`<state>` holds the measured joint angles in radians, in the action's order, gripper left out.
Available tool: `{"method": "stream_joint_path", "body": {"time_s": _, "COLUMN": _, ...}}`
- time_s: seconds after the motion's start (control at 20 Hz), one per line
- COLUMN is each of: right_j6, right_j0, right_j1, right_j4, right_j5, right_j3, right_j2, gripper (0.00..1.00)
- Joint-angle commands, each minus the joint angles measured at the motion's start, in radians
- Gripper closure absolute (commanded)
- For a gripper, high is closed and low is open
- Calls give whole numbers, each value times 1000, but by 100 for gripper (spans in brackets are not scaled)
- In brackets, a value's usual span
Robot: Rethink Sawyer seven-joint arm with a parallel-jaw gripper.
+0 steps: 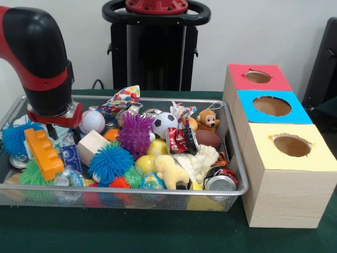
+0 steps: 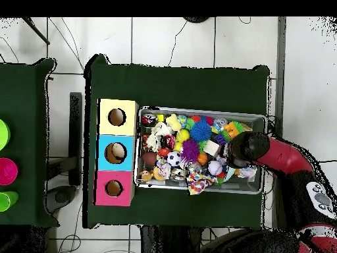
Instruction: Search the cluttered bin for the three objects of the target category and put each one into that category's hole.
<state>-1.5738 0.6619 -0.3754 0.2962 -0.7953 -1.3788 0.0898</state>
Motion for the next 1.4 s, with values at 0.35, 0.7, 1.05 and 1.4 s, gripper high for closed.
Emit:
{"method": "stream_joint_path", "body": {"time_s": 0.35, "right_j6": -191, "right_j0": -8, "right_j1": 163, "right_j4": -36, "right_j5": 211, "right_j3": -60, "right_j2": 35, "gripper": 0}}
{"method": "stream_joint_path", "body": {"time_s": 0.7, "right_j6": -244, "right_j0": 44, "right_j1": 211, "right_j4": -105, "right_j5": 390, "right_j3": -146, "right_j2": 83, "gripper": 0}}
{"method": "stream_joint_path", "body": {"time_s": 1.05, "right_j6": -198, "right_j0": 65, "right_j1": 224, "right_j4": -155, "right_j5": 425, "right_j3": -165, "right_j2": 92, "gripper": 0}}
{"method": "stream_joint_path", "body": {"time_s": 1.4, "right_j6": -179, "right_j0": 74, "right_j1": 223, "right_j4": -182, "right_j5": 458, "right_j3": -187, "right_j2": 99, "gripper": 0}}
